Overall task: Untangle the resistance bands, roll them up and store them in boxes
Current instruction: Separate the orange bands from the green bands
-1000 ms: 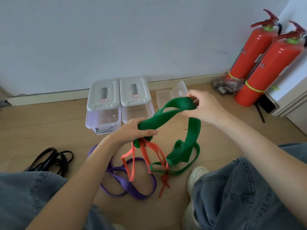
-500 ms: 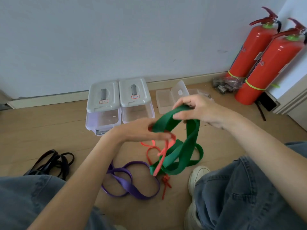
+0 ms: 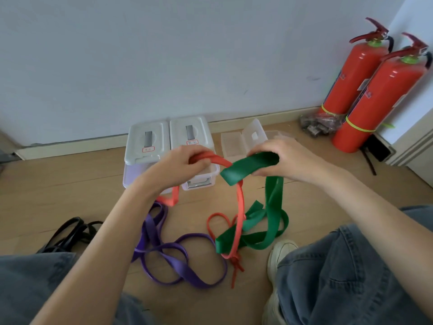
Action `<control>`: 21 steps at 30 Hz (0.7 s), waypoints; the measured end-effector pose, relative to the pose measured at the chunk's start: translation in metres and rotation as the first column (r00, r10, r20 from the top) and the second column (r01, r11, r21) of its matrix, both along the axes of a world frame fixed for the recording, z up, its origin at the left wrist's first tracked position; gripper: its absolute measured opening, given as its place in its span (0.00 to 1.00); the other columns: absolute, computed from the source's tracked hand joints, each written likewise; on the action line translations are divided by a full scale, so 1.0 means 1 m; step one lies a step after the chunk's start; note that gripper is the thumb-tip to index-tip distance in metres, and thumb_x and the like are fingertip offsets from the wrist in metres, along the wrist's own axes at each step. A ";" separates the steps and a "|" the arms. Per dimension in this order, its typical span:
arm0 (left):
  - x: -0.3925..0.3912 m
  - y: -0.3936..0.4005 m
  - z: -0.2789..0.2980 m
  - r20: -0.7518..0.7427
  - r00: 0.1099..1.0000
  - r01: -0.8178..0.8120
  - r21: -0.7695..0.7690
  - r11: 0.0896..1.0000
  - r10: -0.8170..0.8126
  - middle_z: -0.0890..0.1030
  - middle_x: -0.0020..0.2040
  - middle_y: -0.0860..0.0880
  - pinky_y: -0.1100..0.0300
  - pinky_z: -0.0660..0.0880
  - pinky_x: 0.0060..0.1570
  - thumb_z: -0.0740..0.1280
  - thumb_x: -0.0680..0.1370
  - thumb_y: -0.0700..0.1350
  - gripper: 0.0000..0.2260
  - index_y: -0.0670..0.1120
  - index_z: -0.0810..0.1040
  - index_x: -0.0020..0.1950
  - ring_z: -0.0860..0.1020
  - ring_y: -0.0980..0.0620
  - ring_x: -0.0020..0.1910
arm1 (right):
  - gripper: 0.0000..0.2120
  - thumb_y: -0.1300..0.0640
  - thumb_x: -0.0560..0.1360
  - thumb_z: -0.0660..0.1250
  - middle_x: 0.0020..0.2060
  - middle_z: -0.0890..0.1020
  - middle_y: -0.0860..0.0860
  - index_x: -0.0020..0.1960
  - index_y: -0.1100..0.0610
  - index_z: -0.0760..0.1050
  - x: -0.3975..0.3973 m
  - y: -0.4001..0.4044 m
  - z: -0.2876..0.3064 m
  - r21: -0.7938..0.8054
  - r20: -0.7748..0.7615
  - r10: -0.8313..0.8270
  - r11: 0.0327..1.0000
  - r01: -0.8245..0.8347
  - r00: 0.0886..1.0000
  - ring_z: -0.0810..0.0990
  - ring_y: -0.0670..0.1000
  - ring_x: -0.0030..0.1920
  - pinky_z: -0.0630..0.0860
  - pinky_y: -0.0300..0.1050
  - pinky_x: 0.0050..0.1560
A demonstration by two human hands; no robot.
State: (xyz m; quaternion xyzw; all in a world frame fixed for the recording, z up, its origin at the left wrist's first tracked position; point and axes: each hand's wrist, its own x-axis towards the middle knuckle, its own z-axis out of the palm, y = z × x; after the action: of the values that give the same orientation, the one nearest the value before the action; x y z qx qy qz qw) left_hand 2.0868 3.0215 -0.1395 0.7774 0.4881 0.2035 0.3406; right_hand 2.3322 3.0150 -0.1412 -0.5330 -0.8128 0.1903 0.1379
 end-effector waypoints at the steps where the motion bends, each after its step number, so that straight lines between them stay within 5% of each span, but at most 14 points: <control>1: 0.001 -0.002 0.002 -0.008 0.999 0.042 -0.050 0.998 -0.042 0.76 0.41 0.50 0.60 0.76 0.40 0.66 0.74 0.43 0.12 0.49 0.77 0.57 0.74 0.55 0.37 | 0.13 0.46 0.69 0.72 0.46 0.81 0.43 0.53 0.46 0.79 0.000 0.000 0.001 0.010 -0.016 0.010 1.000 -0.010 1.000 0.72 0.48 0.48 0.68 0.44 0.47; 6: 0.015 -0.006 -0.005 -0.184 0.957 0.200 -0.133 0.971 -0.222 0.68 0.52 0.58 0.78 0.66 0.46 0.75 0.67 0.56 0.26 0.57 0.66 0.59 0.69 0.62 0.50 | 0.16 0.46 0.68 0.73 0.43 0.76 0.37 0.54 0.47 0.79 -0.005 -0.001 0.004 -0.053 -0.054 0.065 0.996 -0.068 0.996 0.71 0.40 0.47 0.66 0.36 0.48; 10: 0.030 -0.011 -0.025 -0.072 0.983 0.160 -0.110 0.981 -0.168 0.70 0.53 0.54 0.61 0.68 0.53 0.74 0.65 0.61 0.22 0.60 0.68 0.52 0.70 0.55 0.54 | 0.13 0.46 0.64 0.74 0.44 0.82 0.42 0.48 0.44 0.79 -0.011 -0.006 0.015 -0.181 -0.388 0.072 0.971 -0.153 0.919 0.79 0.43 0.49 0.73 0.34 0.51; 13: 0.033 -0.015 -0.034 0.136 0.987 0.102 -0.112 0.989 -0.086 0.77 0.53 0.53 0.54 0.74 0.56 0.74 0.65 0.59 0.24 0.57 0.71 0.57 0.76 0.52 0.53 | 0.15 0.44 0.63 0.72 0.45 0.82 0.36 0.49 0.41 0.77 -0.013 -0.008 0.017 -0.202 -0.455 0.106 0.955 -0.219 0.884 0.78 0.37 0.50 0.69 0.26 0.50; 17: 0.031 -0.013 -0.033 0.328 0.944 0.007 -0.163 0.987 0.047 0.82 0.39 0.53 0.64 0.75 0.39 0.68 0.65 0.61 0.16 0.53 0.78 0.47 0.79 0.55 0.39 | 0.14 0.44 0.64 0.72 0.51 0.77 0.42 0.49 0.40 0.77 -0.010 -0.001 0.013 -0.226 -0.445 -0.012 0.969 -0.099 0.896 0.74 0.36 0.55 0.67 0.29 0.58; 19: 0.034 -0.012 -0.033 0.324 0.938 -0.025 -0.296 0.955 0.125 0.83 0.35 0.53 0.69 0.69 0.27 0.65 0.68 0.62 0.16 0.51 0.80 0.42 0.75 0.58 0.30 | 0.16 0.44 0.65 0.72 0.55 0.72 0.45 0.51 0.43 0.75 -0.007 0.003 0.009 -0.136 -0.285 -0.125 0.987 0.089 0.950 0.72 0.44 0.57 0.68 0.40 0.60; 21: 0.037 -0.010 -0.036 0.297 0.928 -0.110 -0.362 0.926 0.227 0.82 0.34 0.52 0.69 0.66 0.23 0.65 0.72 0.60 0.15 0.49 0.80 0.40 0.72 0.60 0.26 | 0.19 0.43 0.65 0.73 0.54 0.71 0.47 0.52 0.47 0.73 -0.008 0.001 0.004 -0.097 -0.095 -0.191 0.978 0.182 0.977 0.74 0.48 0.52 0.71 0.38 0.50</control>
State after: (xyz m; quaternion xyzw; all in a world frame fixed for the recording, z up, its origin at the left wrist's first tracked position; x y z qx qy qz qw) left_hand 2.1242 3.0111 -0.1752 0.6158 0.5169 0.2739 0.5278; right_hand 2.3239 3.0158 -0.1371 -0.6020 -0.7417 0.2393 0.1740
